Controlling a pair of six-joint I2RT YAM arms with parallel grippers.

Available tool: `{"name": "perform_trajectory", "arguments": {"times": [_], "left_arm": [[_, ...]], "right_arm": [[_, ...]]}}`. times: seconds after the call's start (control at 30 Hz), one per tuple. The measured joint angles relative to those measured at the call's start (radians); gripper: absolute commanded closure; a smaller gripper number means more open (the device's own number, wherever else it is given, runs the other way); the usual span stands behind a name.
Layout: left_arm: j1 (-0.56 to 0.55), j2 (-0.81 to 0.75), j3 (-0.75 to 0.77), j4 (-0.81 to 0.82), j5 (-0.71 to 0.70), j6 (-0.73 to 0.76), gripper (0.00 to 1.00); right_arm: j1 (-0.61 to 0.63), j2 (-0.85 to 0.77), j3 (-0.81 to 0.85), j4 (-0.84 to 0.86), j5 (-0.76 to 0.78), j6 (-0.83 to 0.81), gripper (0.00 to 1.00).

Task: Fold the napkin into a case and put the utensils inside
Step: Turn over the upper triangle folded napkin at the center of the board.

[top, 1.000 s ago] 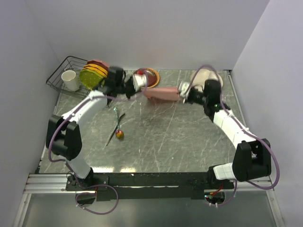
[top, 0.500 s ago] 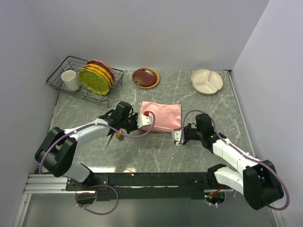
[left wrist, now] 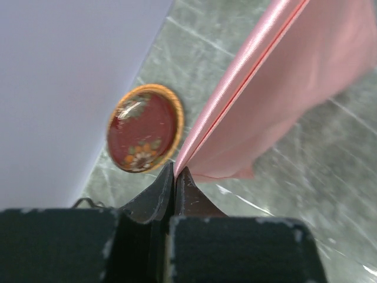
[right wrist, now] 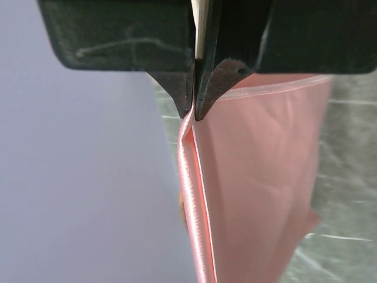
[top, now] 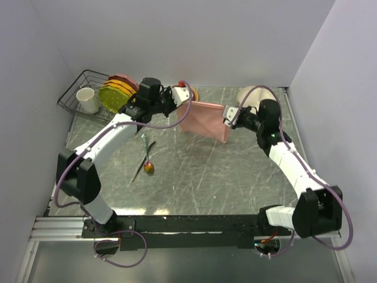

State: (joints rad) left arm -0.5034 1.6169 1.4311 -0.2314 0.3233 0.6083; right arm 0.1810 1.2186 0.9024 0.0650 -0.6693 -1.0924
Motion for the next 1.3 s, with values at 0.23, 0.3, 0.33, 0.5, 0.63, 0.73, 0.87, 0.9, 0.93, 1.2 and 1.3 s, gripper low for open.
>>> {"name": "perform_trajectory", "arguments": {"times": [0.23,0.3,0.33,0.5,0.63,0.73,0.87,0.9,0.93,1.2,1.3], "left_arm": [[0.048,0.224,0.197,0.047,-0.056,0.000,0.99],[0.062,0.273,0.238,0.061,-0.060,0.000,0.99],[0.068,0.295,0.259,0.064,-0.061,0.000,0.99],[0.088,0.323,0.299,0.106,-0.058,0.002,0.99],[0.089,0.276,0.236,0.156,-0.041,0.013,0.99],[0.087,0.182,0.090,0.161,0.000,0.027,0.99],[0.073,0.061,-0.131,0.136,0.038,0.048,0.99],[0.062,0.031,-0.200,0.129,0.046,0.055,0.99],[0.054,0.011,-0.249,0.116,0.054,0.058,0.99],[-0.085,-0.115,-0.574,0.023,0.075,0.032,0.99],[-0.114,-0.133,-0.618,0.025,0.071,0.011,0.99]], "right_arm": [[-0.019,0.240,0.167,0.064,0.010,0.008,1.00],[-0.021,0.306,0.224,0.074,0.014,0.006,1.00],[-0.022,0.333,0.254,0.075,0.016,0.006,1.00],[-0.024,0.407,0.358,0.095,0.018,0.002,1.00],[-0.024,0.380,0.320,0.127,0.008,-0.027,1.00],[-0.013,0.299,0.175,0.144,-0.018,-0.089,1.00],[0.034,0.196,-0.038,0.130,-0.032,-0.191,1.00],[0.055,0.164,-0.109,0.123,-0.030,-0.224,1.00],[0.067,0.143,-0.154,0.111,-0.032,-0.249,1.00],[0.179,-0.109,-0.491,-0.048,-0.015,-0.410,1.00],[0.217,-0.179,-0.555,-0.084,-0.002,-0.443,1.00]]}}
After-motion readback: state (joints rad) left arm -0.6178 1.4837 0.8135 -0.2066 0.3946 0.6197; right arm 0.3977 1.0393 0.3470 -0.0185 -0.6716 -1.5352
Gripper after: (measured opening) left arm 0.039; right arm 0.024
